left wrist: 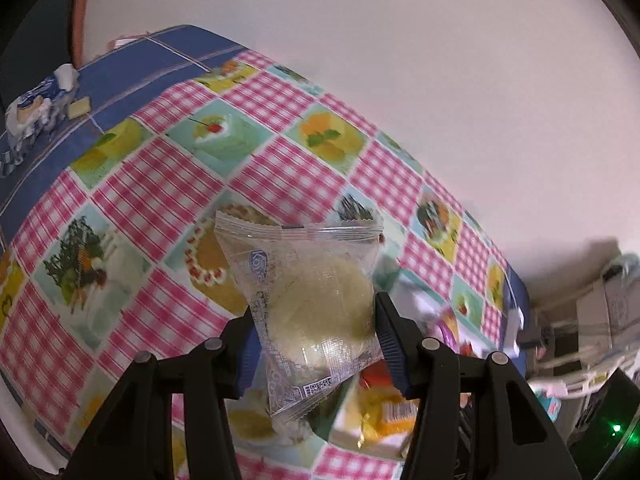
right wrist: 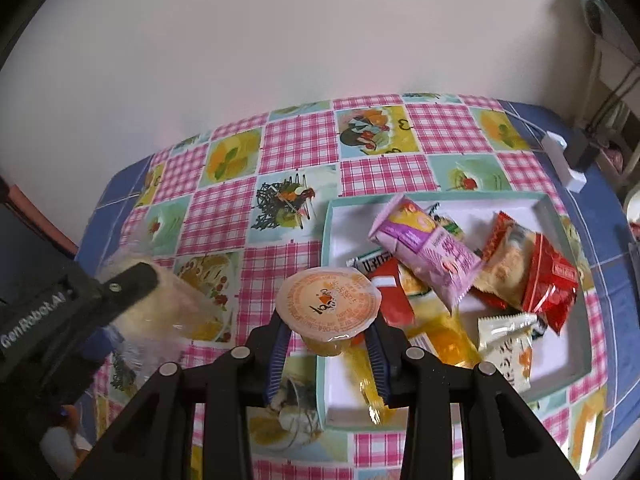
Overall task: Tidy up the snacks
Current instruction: 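Carry the jelly cup and bun over the white tray and open both grippers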
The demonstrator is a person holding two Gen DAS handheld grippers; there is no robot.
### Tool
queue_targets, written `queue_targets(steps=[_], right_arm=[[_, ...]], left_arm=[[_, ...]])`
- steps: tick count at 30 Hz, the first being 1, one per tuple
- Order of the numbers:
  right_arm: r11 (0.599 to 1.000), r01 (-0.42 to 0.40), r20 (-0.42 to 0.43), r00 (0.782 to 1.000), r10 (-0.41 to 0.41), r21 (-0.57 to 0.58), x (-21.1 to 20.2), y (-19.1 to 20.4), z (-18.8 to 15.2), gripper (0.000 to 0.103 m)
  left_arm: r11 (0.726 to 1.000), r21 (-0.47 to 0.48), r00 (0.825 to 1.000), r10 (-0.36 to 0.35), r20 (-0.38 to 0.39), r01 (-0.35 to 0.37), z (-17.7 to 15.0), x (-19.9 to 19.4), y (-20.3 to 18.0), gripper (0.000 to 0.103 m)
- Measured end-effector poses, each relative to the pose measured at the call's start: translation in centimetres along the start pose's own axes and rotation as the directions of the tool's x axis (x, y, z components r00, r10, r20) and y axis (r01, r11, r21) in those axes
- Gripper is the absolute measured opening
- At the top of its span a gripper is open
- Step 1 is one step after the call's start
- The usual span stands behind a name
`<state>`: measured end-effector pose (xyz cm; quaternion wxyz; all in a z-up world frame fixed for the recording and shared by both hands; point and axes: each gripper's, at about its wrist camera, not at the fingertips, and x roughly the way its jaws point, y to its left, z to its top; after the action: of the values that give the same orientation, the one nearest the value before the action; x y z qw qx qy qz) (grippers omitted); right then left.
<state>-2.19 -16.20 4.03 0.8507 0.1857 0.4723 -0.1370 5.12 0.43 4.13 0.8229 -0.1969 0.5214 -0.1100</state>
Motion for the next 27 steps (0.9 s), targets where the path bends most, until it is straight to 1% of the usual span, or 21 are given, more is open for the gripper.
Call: queue_targets(steps=[4, 8, 12, 16, 19, 23, 27], right_arm=[[1.000, -0.005, -0.006, 1.000, 0.005, 0.030, -0.7, -1.6, -0.7, 0.039], [0.998, 0.003, 0.005, 1.000, -0.003, 0.068, -1.8, -4.0, -1.0, 0.039], [0.993, 0.025, 0.011, 1.000, -0.026, 0.115, -2.6, -6.8, -0.9, 0.039], [0.984, 0.048, 0.008, 0.999, -0.050, 0.174, -2.9, -9.3, -0.6, 0.039], [0.977, 0.062, -0.008, 0.998, -0.062, 0.205, -2.8, -10.7, -0.5, 0.039], [0.969, 0.072, -0.028, 0.997, -0.067, 0.236, -2.4, -12.1, -0.5, 0.039], [0.960, 0.097, -0.074, 0.994, -0.080, 0.262, -1.2, -13.3, -0.7, 0.039]], left_arm=[[0.999, 0.046, 1.000, -0.014, -0.022, 0.015, -1.4, 0.1, -1.5, 0.054], [0.995, 0.069, 0.996, -0.063, -0.070, 0.067, -2.5, 0.5, -3.0, 0.054], [0.987, 0.148, 0.994, -0.042, -0.099, 0.056, -3.7, 1.3, -5.2, 0.054], [0.983, 0.169, 0.986, -0.046, -0.160, 0.074, -4.6, 2.7, -6.2, 0.055], [0.980, 0.193, 0.982, -0.021, -0.186, 0.058, -5.0, 3.7, -6.6, 0.055], [0.976, 0.216, 0.977, 0.034, -0.209, 0.012, -5.5, 5.3, -6.7, 0.055], [0.975, 0.222, 0.969, 0.067, -0.237, -0.014, -6.0, 6.6, -6.5, 0.055]])
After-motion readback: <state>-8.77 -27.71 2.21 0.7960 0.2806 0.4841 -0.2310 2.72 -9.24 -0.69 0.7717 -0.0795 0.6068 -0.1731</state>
